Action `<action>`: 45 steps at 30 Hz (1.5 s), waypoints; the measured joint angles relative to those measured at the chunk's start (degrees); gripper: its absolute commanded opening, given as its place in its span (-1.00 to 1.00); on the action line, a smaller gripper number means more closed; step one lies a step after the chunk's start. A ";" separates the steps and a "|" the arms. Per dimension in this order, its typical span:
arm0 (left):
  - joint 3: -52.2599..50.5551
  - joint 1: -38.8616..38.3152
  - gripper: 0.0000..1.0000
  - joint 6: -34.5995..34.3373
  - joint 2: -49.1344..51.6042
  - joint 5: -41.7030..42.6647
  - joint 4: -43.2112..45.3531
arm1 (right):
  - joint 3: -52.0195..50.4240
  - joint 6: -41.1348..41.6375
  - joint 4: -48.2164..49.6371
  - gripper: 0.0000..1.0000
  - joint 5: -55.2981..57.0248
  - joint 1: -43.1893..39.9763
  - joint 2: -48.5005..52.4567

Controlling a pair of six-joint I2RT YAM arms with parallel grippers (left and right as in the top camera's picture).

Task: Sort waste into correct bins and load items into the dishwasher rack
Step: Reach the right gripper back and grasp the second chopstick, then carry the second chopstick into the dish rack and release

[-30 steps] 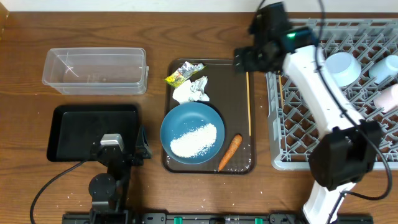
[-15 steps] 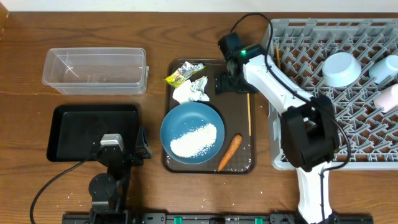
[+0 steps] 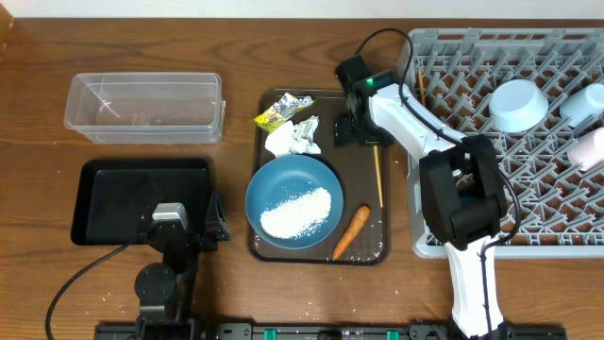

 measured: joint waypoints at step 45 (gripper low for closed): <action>0.00 0.00 0.94 0.00 0.00 0.00 0.00 | 10.34 -17.18 -8.07 0.98 -3.15 -19.17 -12.11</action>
